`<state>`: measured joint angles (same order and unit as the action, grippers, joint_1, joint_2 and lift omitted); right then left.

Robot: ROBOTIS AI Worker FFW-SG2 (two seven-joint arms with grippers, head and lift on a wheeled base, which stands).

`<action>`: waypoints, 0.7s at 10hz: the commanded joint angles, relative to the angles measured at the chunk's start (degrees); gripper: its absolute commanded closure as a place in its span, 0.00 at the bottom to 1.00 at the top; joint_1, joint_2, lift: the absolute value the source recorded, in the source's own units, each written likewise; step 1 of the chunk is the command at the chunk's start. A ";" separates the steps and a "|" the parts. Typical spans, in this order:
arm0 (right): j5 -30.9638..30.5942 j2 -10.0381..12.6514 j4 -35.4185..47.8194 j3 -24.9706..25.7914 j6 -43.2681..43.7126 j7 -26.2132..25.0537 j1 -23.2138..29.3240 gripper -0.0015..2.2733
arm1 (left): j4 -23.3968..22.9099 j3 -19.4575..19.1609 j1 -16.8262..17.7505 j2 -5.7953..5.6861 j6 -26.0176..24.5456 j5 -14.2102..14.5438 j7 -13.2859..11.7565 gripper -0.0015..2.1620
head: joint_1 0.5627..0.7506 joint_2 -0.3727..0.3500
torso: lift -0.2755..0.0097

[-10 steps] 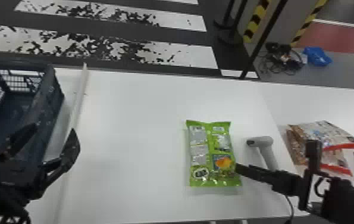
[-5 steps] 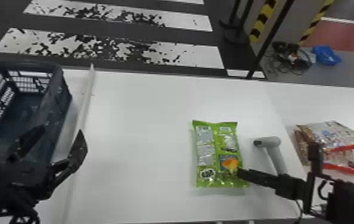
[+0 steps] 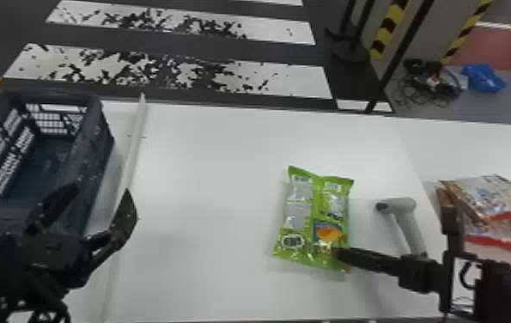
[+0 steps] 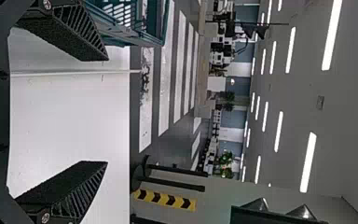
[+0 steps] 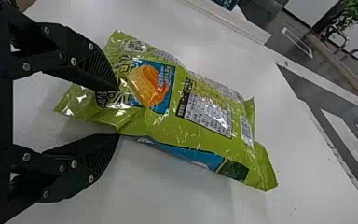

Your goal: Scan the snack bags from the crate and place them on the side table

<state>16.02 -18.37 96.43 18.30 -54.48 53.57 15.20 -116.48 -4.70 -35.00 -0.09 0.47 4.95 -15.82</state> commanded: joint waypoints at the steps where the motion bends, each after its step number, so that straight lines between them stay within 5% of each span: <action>1: -2.22 0.09 -0.10 -1.17 1.43 -0.22 -0.08 0.94 | 0.11 -0.05 -0.16 0.24 0.10 0.24 -0.09 0.04 | 0.70 0.34 | 0.64; 7: -1.78 0.26 0.87 1.03 3.37 -0.13 0.18 0.99 | 0.20 -0.14 -0.07 0.24 0.10 0.41 -0.09 0.04 | 0.70 0.35 | 0.64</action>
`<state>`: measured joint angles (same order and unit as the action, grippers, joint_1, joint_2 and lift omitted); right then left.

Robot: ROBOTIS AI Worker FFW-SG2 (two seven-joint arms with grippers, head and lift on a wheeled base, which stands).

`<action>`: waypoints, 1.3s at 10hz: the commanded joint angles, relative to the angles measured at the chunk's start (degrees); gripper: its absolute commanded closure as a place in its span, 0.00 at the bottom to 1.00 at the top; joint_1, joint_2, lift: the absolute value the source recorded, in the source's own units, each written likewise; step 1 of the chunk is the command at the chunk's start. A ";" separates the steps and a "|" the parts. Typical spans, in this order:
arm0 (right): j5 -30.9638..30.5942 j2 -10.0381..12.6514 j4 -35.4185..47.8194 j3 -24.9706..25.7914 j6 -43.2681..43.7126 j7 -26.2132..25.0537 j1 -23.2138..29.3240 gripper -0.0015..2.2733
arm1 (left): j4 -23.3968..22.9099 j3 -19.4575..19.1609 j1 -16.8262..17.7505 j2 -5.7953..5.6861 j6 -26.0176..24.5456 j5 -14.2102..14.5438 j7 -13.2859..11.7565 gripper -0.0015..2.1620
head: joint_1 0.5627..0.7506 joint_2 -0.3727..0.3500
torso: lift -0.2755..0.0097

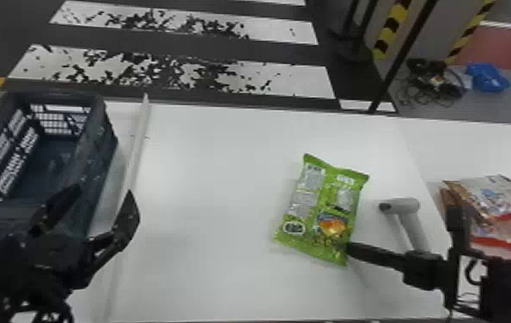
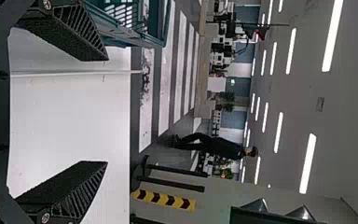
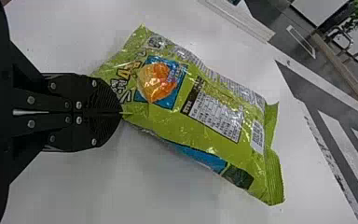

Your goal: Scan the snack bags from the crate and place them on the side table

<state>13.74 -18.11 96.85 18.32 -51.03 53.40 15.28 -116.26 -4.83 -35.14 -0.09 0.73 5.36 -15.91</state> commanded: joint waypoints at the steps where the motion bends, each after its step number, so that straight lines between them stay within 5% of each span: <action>1: 2.08 -0.08 1.58 2.95 -0.97 0.04 0.37 0.99 | -0.02 0.00 0.07 0.24 -0.16 0.00 0.09 0.04 | 0.70 0.33 | 0.64; 9: 11.49 -0.35 2.64 18.59 -9.58 -0.75 -4.20 0.99 | -0.55 0.79 0.68 0.24 -2.09 -1.14 0.44 0.04 | 0.70 0.18 | 0.64; 13: 15.79 -1.58 -5.18 28.44 -6.94 -7.78 -6.49 0.99 | -0.64 0.79 0.51 0.24 -2.09 -1.14 0.44 0.04 | 0.70 0.04 | 0.64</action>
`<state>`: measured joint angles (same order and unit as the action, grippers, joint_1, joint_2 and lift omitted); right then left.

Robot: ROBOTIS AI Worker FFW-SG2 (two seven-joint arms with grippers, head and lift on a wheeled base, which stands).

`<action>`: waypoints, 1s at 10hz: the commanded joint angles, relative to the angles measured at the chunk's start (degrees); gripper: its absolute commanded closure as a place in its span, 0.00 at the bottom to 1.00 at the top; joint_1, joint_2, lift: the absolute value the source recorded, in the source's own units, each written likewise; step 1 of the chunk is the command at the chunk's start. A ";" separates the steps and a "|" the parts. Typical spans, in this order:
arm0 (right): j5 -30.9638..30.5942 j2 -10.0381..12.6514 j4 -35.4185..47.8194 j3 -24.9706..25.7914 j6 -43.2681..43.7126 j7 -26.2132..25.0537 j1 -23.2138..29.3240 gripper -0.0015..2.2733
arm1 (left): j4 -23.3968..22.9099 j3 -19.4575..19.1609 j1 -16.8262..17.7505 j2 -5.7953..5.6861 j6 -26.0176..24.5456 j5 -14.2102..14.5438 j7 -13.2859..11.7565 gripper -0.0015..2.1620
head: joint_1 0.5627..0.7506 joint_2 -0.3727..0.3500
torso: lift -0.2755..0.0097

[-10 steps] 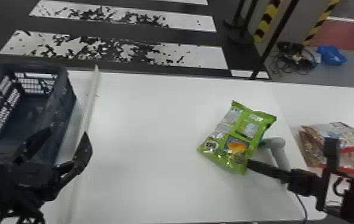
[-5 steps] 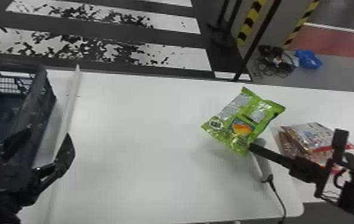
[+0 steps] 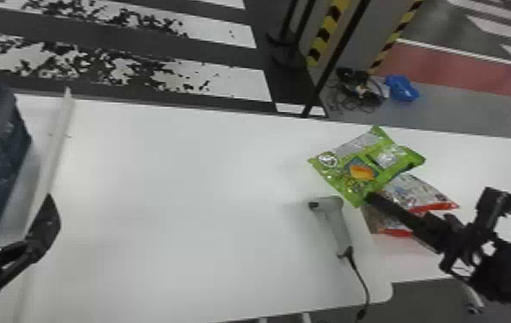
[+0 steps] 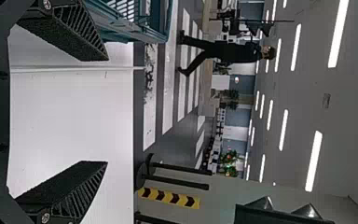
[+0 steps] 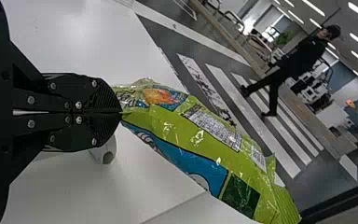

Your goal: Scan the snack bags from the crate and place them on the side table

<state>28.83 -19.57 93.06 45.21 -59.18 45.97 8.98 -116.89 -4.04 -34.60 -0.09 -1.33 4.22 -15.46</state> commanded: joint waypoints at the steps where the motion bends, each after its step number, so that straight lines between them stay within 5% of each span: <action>1: 1.93 -0.29 -3.77 3.22 4.02 -2.73 -0.19 0.99 | 0.00 0.09 0.06 0.24 -0.04 0.00 0.00 0.04 | 0.70 0.03 | 0.64; 6: 5.80 -2.40 -16.95 4.36 22.48 -14.16 -2.03 0.98 | 0.17 0.00 -0.21 0.24 -0.04 0.09 -0.18 0.04 | 0.70 0.03 | 0.64; 7: 6.50 -3.11 -18.71 3.57 24.41 -15.21 -2.38 0.85 | 0.09 0.00 -0.21 0.24 0.13 0.18 -0.27 0.04 | 0.70 0.03 | 0.64; 9: 7.38 -3.28 -19.50 3.13 25.29 -17.49 -2.56 0.00 | 0.09 0.00 -0.38 0.24 0.13 0.18 -0.36 0.04 | 0.70 0.03 | 0.64; 10: 7.38 -3.28 -19.50 2.96 25.29 -18.46 -2.56 0.00 | 0.09 0.00 -0.38 0.24 0.13 0.18 -0.36 0.04 | 0.70 0.03 | 0.64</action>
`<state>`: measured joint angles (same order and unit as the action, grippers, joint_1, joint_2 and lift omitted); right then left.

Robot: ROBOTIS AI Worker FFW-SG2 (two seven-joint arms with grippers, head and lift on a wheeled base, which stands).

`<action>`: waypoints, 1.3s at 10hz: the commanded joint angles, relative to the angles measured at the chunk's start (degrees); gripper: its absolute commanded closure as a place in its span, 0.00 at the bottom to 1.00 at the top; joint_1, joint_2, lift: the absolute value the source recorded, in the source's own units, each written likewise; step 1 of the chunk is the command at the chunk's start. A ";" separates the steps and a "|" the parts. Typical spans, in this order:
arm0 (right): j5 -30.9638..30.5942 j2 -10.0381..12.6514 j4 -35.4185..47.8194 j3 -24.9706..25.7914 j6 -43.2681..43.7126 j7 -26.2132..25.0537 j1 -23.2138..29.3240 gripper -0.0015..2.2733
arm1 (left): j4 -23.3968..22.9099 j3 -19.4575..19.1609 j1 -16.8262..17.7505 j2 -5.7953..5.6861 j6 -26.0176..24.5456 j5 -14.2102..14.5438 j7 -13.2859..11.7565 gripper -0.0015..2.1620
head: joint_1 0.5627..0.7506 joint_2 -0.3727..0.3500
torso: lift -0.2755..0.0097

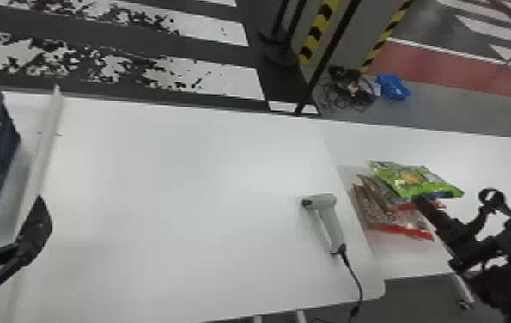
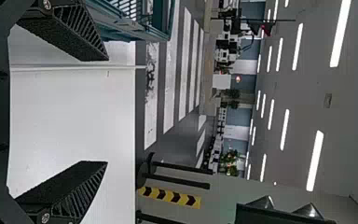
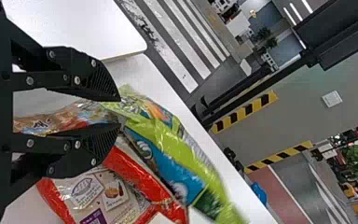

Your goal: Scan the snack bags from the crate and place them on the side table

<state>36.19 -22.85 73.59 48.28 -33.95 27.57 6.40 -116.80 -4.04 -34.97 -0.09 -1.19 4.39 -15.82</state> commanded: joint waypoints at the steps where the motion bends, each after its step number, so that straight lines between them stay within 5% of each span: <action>1: 0.81 0.08 0.06 -0.11 0.06 -0.94 0.02 0.02 | -0.18 0.09 -0.01 0.24 0.00 0.00 0.00 0.04 | 0.70 0.03 | 0.64; 3: 0.98 2.28 4.81 -0.11 1.82 -2.61 2.39 0.03 | -1.85 0.79 -0.18 0.24 -0.18 -0.09 0.09 0.04 | 0.70 0.03 | 0.64; 6: 0.81 12.83 23.61 -2.40 7.26 -2.61 11.70 0.03 | -3.26 3.51 0.43 0.24 -1.76 -1.32 1.06 0.04 | 0.70 0.03 | 0.64; 8: 0.11 17.31 32.32 -7.93 9.55 -2.53 16.63 0.03 | -3.96 6.24 0.61 0.24 -2.81 -2.81 3.16 0.04 | 0.70 0.03 | 0.64; 10: -3.32 19.24 35.83 -15.14 14.65 -2.53 20.05 0.03 | -4.84 8.52 0.61 0.24 -7.21 -4.31 6.77 0.04 | 0.70 0.03 | 0.64; 13: -12.20 19.77 33.81 -26.83 29.06 -5.69 22.69 0.03 | -4.49 9.76 0.43 0.24 -6.86 -4.39 7.21 0.04 | 0.70 0.03 | 0.64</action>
<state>25.58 -3.13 108.02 23.97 -8.54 22.11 28.38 -121.37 5.42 -34.46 -0.09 -8.16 0.00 -8.61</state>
